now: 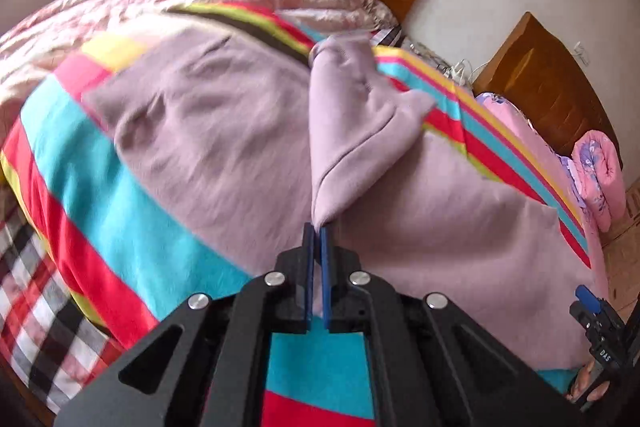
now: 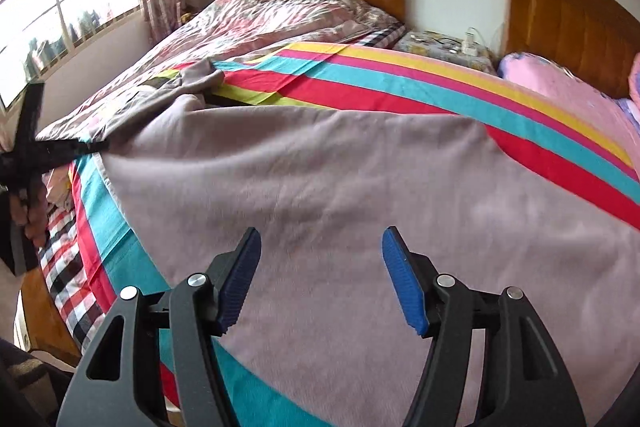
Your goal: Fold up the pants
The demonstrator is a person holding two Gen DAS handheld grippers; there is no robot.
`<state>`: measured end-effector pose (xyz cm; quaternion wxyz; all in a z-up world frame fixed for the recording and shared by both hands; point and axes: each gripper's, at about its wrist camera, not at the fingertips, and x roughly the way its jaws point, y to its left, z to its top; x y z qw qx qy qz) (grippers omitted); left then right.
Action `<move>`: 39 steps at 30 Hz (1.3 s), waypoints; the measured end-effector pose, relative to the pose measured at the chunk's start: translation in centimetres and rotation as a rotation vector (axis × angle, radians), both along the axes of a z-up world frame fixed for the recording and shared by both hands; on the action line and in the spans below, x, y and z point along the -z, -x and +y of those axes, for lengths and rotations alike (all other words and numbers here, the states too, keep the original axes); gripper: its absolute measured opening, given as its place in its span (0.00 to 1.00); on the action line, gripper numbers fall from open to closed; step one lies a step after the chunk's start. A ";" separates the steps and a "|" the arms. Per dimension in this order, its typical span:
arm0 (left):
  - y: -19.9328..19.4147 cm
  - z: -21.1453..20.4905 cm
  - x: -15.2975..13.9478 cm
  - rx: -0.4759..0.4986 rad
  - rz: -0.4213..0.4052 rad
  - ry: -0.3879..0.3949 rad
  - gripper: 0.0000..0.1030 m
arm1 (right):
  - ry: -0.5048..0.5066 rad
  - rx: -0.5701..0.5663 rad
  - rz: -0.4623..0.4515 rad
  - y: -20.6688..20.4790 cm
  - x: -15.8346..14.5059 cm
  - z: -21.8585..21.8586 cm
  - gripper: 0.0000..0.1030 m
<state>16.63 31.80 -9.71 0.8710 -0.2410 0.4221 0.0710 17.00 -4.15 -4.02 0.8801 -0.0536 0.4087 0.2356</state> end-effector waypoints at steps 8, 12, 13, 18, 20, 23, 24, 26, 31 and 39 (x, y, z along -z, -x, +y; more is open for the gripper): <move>-0.5 -0.7 -2.3 -0.017 -0.103 -0.008 0.51 | -0.034 -0.313 -0.123 -7.4 -3.1 6.0 0.54; -2.8 -2.7 -5.3 0.066 -0.148 -0.107 0.58 | -0.009 -0.384 -0.119 -12.5 -2.9 9.3 0.40; -4.0 -3.3 -5.5 0.105 -0.124 -0.139 0.58 | 0.002 -0.395 -0.107 -13.7 -2.4 10.3 0.37; -9.1 -5.6 -3.1 0.222 -0.002 -0.302 0.58 | 0.023 -0.426 -0.041 -15.9 -0.2 13.6 0.37; -10.5 -5.7 -1.7 0.236 0.042 -0.350 0.58 | 0.022 -0.436 -0.032 -15.7 0.3 14.5 0.37; -11.6 -5.3 -0.6 0.232 0.059 -0.394 0.33 | 0.002 -0.427 -0.028 -15.4 0.3 14.6 0.37; -11.6 -5.0 -0.4 0.240 0.055 -0.397 0.05 | -0.003 -0.419 -0.024 -15.5 0.4 14.6 0.37; -10.9 -4.1 -1.0 0.232 -0.005 -0.367 0.04 | -0.004 -0.405 -0.013 -15.5 0.6 14.4 0.37; -5.2 4.7 -3.8 0.003 -0.321 0.074 0.04 | 0.009 -0.437 0.000 -15.4 1.2 14.6 0.37; 1.6 11.3 2.8 -0.248 -0.215 0.274 0.08 | 0.094 -0.583 0.019 -14.7 2.2 17.2 0.37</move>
